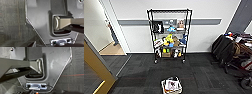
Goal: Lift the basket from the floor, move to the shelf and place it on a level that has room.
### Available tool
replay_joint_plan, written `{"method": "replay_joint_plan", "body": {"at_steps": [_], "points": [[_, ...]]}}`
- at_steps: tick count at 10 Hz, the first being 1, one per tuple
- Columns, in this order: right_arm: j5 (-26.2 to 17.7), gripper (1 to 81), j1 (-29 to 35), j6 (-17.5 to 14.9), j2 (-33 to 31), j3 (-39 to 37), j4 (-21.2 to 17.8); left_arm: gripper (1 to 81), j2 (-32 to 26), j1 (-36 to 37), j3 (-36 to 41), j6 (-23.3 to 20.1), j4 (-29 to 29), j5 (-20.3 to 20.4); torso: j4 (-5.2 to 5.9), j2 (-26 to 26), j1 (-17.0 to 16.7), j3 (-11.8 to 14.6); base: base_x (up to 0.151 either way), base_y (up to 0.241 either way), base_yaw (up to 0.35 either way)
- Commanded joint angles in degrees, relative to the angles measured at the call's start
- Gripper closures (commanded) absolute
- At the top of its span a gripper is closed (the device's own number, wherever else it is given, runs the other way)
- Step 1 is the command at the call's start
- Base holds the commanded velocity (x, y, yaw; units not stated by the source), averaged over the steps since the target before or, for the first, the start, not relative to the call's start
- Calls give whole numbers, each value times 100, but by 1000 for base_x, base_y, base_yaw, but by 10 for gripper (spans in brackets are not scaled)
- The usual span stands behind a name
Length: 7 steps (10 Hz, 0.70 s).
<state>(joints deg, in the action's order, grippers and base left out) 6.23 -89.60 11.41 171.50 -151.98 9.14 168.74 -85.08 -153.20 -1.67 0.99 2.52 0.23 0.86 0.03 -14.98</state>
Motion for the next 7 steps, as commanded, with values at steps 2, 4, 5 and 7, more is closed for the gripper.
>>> {"method": "replay_joint_plan", "body": {"at_steps": [2, 4, 5, 7], "points": [[-359, 10, 25, -7, 36, 12, 44, 10, -33, 66, -17, -35, -55, -393, 0, 0, 0, 0, 128, 0, 0], [-359, 10, 33, -7, 36, 12, 9, 10, -24, 66, -17, -35, -55, -393, 0, 0, 0, 0, 134, 0, 0], [-359, 10, 25, 10, 45, 12, -9, 10, -24, 66, -8, -35, -55, -393, 0, 0, 2, 0, 135, 0, 0], [-359, 10, 25, 19, 45, 3, 9, 10, -24, 66, -17, -35, -55, -393, 0, 0, 2, 0, 138, 0, 0]]}}
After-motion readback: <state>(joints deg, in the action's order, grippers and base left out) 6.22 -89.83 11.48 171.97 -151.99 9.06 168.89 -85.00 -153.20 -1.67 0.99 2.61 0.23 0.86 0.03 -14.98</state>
